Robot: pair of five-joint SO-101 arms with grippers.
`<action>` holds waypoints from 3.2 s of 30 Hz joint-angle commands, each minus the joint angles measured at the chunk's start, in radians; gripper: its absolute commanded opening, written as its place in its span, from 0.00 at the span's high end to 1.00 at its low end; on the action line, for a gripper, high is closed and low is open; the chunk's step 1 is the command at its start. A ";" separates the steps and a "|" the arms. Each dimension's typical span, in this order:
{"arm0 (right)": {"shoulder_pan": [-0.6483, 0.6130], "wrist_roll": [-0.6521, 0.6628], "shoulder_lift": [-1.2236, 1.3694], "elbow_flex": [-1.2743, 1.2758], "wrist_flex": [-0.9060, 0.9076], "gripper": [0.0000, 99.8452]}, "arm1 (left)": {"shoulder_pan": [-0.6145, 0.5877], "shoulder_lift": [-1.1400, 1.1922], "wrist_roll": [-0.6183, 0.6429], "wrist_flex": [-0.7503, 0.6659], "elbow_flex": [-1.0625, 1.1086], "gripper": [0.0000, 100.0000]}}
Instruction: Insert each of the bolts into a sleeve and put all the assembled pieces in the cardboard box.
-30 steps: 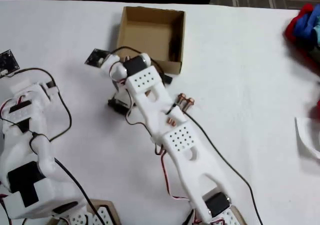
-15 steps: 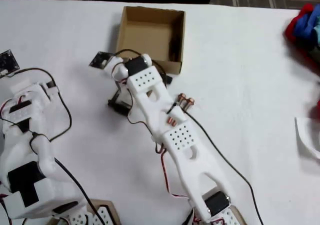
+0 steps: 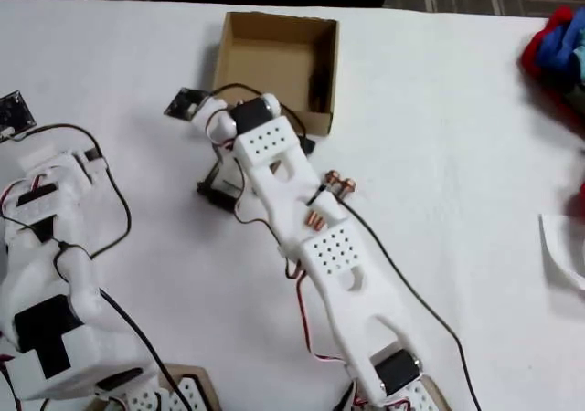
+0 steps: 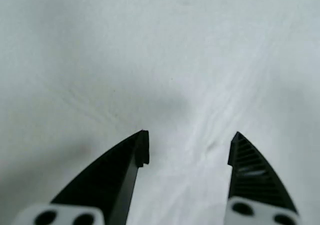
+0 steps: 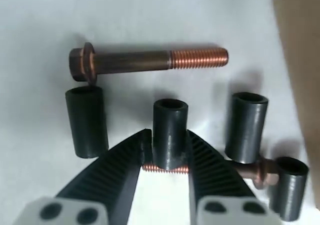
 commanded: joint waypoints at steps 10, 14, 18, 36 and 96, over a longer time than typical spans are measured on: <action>0.004 -0.008 0.044 -0.008 0.016 0.97 | 0.009 -0.006 -0.008 0.006 -0.044 0.73; 0.004 -0.005 0.038 -0.009 0.004 0.97 | 0.009 -0.006 -0.008 0.006 -0.044 0.73; 0.002 -0.008 0.038 -0.009 0.002 0.97 | 0.009 -0.006 -0.008 0.006 -0.044 0.73; 0.002 -0.080 0.039 -0.094 -0.031 0.93 | 0.009 -0.006 -0.008 0.006 -0.044 0.73; 0.417 -0.278 -1.598 1.656 -0.734 0.98 | 0.468 0.005 -0.170 0.557 -0.306 0.73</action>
